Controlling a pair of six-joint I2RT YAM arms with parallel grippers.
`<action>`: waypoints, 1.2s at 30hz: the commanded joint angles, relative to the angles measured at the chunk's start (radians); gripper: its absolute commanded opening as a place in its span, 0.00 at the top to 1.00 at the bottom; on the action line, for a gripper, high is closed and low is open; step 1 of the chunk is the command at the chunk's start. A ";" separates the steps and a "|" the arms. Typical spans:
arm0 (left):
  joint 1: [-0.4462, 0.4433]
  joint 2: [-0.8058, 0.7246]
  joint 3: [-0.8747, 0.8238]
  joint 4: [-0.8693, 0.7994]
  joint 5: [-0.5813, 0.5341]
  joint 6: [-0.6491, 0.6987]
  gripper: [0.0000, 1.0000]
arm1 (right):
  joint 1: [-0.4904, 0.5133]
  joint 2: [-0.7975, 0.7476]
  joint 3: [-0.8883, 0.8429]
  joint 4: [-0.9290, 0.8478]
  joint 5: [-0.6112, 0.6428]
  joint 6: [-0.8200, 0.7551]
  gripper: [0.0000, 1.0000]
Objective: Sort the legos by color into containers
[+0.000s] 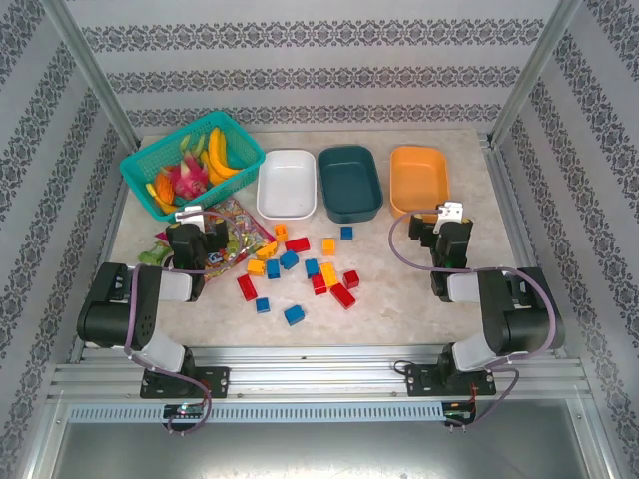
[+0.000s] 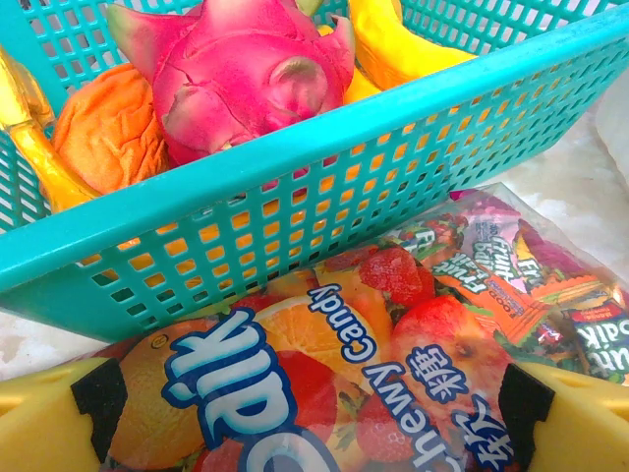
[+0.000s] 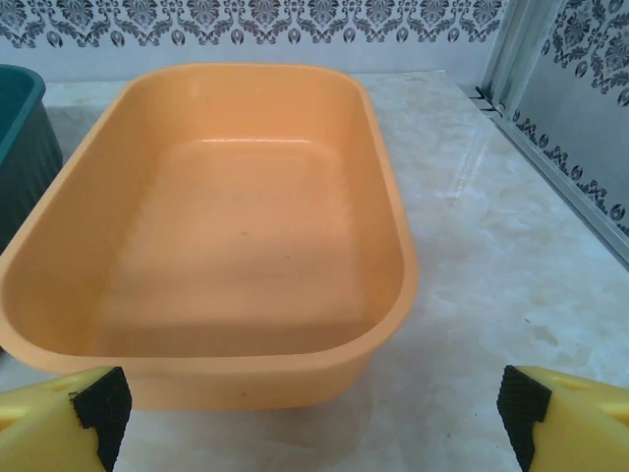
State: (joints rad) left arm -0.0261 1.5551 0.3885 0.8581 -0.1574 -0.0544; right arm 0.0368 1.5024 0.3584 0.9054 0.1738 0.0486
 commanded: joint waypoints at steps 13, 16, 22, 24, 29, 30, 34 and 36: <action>0.003 0.004 0.001 0.018 -0.003 0.010 0.00 | 0.000 0.007 0.015 0.009 -0.030 -0.004 0.02; 0.003 0.003 -0.002 0.023 -0.002 0.011 0.00 | 0.001 0.006 0.016 0.005 -0.030 -0.004 0.02; -0.052 -0.261 0.064 -0.311 -0.111 0.003 0.00 | 0.067 -0.096 -0.009 0.017 0.137 -0.035 0.02; -0.088 -0.389 0.071 -0.419 -0.174 -0.003 0.00 | 0.138 -0.207 -0.029 -0.063 0.238 -0.094 0.02; -0.141 -0.714 0.122 -0.720 -0.287 -0.063 0.00 | 0.204 -0.512 0.143 -0.437 0.310 -0.085 0.02; -0.160 -0.748 0.144 -0.760 -0.287 -0.050 0.00 | 0.221 -0.550 0.220 -0.549 0.311 -0.071 0.02; -0.308 -0.792 0.291 -0.885 -0.338 -0.025 0.00 | 0.231 -0.534 0.670 -1.270 0.075 0.273 0.02; -0.302 -0.765 0.433 -1.171 -0.299 -0.349 0.00 | 0.200 -0.489 0.741 -1.493 -0.068 0.525 0.02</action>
State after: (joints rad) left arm -0.3180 0.7662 0.6880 0.0559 -0.4309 -0.1310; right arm 0.2676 0.9798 1.0229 -0.0181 0.3111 0.2268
